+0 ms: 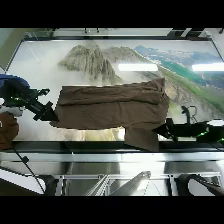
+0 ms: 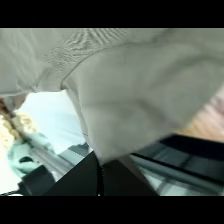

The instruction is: Fold the shirts.

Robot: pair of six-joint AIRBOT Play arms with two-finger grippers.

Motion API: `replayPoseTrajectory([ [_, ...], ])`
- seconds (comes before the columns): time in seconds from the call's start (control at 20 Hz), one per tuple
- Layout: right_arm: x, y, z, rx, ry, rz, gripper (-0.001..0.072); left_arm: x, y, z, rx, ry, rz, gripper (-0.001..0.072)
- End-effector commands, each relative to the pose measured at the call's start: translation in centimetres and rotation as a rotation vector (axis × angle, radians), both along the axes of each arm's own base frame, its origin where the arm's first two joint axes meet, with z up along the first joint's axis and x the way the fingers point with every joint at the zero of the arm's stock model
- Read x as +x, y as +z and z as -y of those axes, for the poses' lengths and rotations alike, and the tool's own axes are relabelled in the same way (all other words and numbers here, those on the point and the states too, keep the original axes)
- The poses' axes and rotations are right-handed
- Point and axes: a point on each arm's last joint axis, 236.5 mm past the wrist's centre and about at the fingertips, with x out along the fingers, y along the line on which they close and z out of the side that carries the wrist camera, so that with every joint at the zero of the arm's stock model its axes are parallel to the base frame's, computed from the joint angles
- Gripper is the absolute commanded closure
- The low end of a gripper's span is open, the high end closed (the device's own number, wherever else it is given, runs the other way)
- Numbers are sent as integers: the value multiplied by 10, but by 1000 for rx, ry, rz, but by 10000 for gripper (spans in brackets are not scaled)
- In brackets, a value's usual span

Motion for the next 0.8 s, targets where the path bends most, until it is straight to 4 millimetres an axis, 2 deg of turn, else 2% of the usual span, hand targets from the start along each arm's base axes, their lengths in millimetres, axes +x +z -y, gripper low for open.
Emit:
replayPoseTrajectory([
  [0.0,-16,9,37,-118,-17,19,685,-12,9,-13,-6,44,19,680],
  [0.1,-24,17,51,-131,-37,25,685,-27,12,-18,-10,83,17,681],
  [0.2,-29,26,53,-128,-32,46,685,-40,16,-21,-11,115,11,681],
  [0.35,-22,39,54,-159,-42,131,685,-41,30,-28,8,144,65,681],
  [0.45,1,60,48,-109,-81,258,685,-26,45,-28,-4,160,128,681],
  [0.55,33,76,53,-72,-160,384,685,-3,65,-19,-65,184,207,681],
  [0.75,82,75,73,-60,-263,485,685,30,77,-12,-48,127,288,680],
])
